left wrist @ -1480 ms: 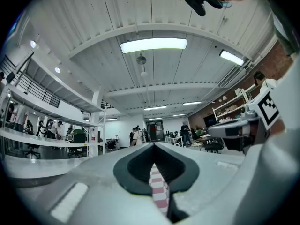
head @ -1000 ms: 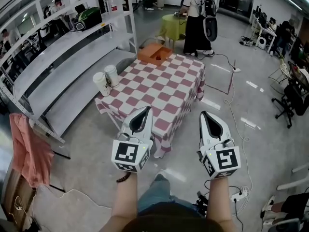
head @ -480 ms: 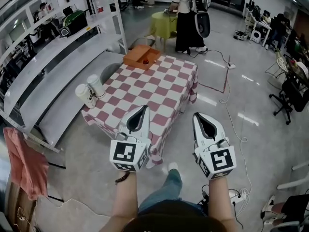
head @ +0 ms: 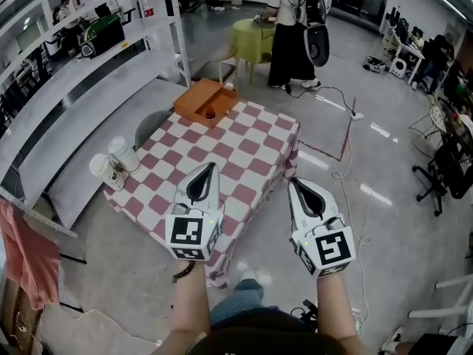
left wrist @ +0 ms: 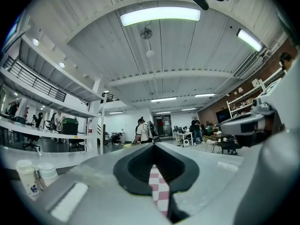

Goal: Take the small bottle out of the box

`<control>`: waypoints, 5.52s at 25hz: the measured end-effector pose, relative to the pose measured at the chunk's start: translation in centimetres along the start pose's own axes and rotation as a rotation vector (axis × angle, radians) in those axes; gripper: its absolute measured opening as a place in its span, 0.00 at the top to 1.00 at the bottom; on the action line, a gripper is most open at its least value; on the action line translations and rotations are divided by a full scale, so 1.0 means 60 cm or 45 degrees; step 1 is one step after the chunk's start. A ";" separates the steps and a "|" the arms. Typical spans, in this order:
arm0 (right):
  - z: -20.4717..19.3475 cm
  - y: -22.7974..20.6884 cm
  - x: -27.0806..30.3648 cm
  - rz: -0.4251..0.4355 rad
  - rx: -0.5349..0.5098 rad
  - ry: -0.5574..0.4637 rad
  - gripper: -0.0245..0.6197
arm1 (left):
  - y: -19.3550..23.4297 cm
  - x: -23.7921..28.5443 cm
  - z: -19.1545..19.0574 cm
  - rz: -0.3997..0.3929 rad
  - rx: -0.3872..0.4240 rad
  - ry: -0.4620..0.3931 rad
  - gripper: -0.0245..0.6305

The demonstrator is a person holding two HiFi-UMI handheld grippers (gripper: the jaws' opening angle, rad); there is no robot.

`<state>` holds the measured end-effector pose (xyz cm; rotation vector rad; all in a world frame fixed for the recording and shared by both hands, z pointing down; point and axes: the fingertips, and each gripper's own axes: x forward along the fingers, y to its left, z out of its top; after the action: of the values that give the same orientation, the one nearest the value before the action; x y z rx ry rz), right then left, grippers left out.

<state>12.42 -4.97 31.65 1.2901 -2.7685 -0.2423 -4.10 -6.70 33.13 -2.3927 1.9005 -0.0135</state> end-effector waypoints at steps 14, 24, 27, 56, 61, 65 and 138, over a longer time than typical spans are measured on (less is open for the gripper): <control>-0.057 -0.129 0.183 0.091 0.118 0.010 0.96 | 0.059 0.160 -0.026 0.099 0.064 0.092 0.96; -0.082 -0.212 0.381 0.301 0.101 0.003 0.96 | 0.144 0.291 -0.059 0.301 0.032 0.104 0.96; -0.092 -0.237 0.448 0.356 0.101 0.001 0.96 | 0.171 0.333 -0.079 0.346 0.007 0.112 0.96; -0.285 -0.276 0.774 0.535 0.230 0.269 0.96 | 0.350 0.567 -0.344 0.383 -0.143 0.474 0.67; -0.326 -0.267 0.798 0.522 0.231 0.320 0.96 | 0.372 0.589 -0.402 0.388 -0.143 0.539 0.68; -0.358 -0.267 0.805 0.510 0.241 0.368 0.96 | 0.381 0.596 -0.441 0.383 -0.146 0.583 0.68; -0.017 -0.128 0.584 0.439 0.089 -0.081 0.96 | 0.357 0.269 -0.017 0.469 0.023 0.128 0.73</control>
<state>-4.20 -36.81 31.43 0.8067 -3.0139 -0.1660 -21.32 -27.24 31.85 -2.0285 2.3449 -0.1275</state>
